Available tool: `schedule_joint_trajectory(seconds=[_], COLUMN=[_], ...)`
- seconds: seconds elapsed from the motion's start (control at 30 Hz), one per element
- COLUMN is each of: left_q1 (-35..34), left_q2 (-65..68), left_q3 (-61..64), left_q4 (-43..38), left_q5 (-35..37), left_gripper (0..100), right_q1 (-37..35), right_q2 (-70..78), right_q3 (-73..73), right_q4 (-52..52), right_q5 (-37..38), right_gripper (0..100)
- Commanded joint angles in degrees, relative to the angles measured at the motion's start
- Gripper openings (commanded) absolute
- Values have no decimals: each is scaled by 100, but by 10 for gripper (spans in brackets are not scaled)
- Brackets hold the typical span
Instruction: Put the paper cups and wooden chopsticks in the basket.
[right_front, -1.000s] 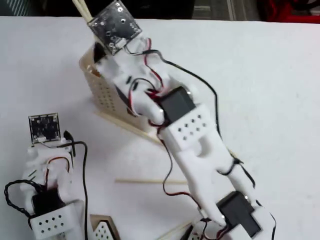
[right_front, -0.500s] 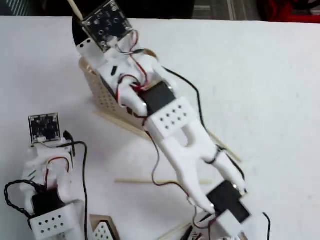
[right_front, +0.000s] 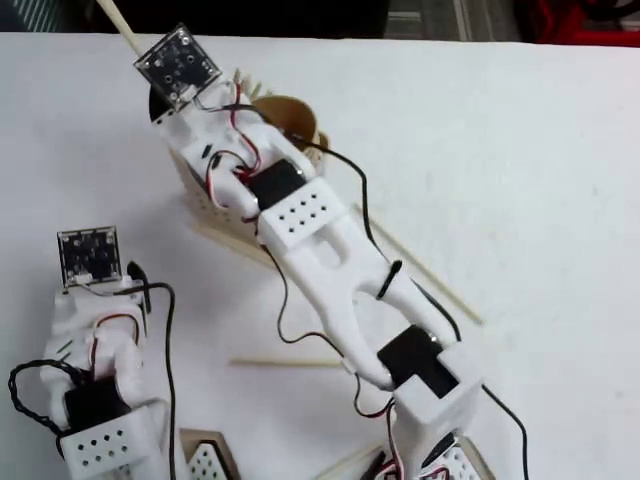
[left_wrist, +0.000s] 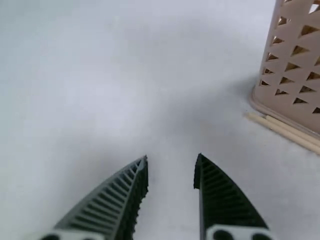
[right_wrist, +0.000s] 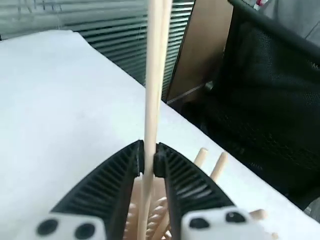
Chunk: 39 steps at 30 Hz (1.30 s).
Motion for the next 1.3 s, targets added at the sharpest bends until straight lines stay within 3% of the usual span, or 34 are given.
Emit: schedule_joint_trajectory(seconds=[0.0,0.23,0.83,0.93,1.27], left_q1=[-4,-4,-4,-4,-22], left_q2=[-66,-66,-66,-66,-66], left_q3=[-26,-26,-18,-18,-26], left_q4=[-141,-149,-149,-158,-167], left_q5=[-62,-62,-53,-44,-35], left_gripper=[162,162,162,162,162], right_q1=[119,136,48,-268,-1015], right_q2=[-92,-708,-3714,-3714,-2114], right_q3=[-26,-18,9,9,-26], right_q4=[40,1253,4136,4127,2211], right_q5=[-62,-62,-62,-9,-9], right_gripper=[29,170,142,15,20])
